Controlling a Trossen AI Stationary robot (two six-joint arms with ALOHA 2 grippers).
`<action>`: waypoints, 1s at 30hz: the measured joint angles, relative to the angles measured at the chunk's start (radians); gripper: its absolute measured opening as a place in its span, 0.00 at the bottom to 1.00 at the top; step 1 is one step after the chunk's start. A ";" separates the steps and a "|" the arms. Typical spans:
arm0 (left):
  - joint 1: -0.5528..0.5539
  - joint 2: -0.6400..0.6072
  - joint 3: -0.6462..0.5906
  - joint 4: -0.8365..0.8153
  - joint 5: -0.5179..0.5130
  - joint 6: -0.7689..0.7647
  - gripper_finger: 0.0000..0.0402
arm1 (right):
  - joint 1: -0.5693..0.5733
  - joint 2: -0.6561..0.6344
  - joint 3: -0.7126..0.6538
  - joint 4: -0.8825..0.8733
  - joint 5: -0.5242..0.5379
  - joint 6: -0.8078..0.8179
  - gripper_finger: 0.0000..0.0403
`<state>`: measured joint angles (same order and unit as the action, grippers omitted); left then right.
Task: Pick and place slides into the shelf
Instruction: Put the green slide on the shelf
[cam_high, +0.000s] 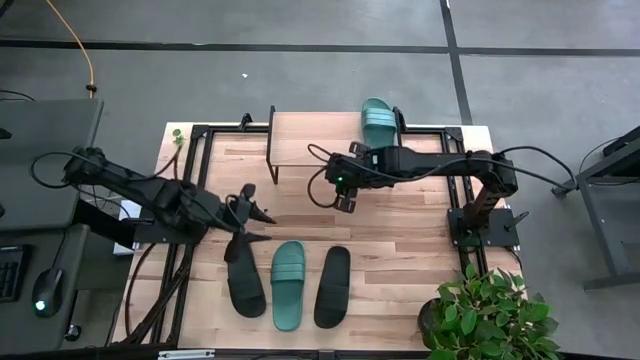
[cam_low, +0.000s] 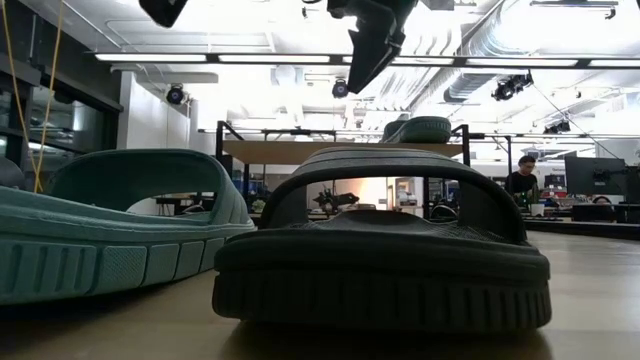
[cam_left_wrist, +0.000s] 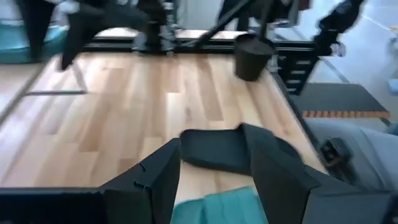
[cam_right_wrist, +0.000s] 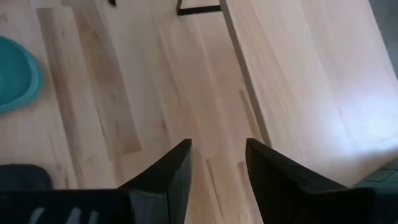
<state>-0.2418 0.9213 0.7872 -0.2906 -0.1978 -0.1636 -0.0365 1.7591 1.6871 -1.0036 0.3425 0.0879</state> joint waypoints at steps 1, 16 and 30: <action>-0.016 0.010 0.003 0.002 0.000 0.001 0.44 | 0.004 0.001 0.000 -0.001 -0.004 0.002 0.35; -0.217 0.154 0.104 -0.162 -0.067 -0.064 0.44 | 0.099 0.090 0.000 0.032 -0.022 0.026 0.35; -0.196 0.179 0.102 -0.282 -0.163 -0.130 0.44 | 0.229 0.118 0.000 0.076 -0.011 0.025 0.35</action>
<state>-0.4380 1.1004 0.8890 -0.5727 -0.3607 -0.2934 0.1927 1.8771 1.6867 -0.9279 0.3316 0.1128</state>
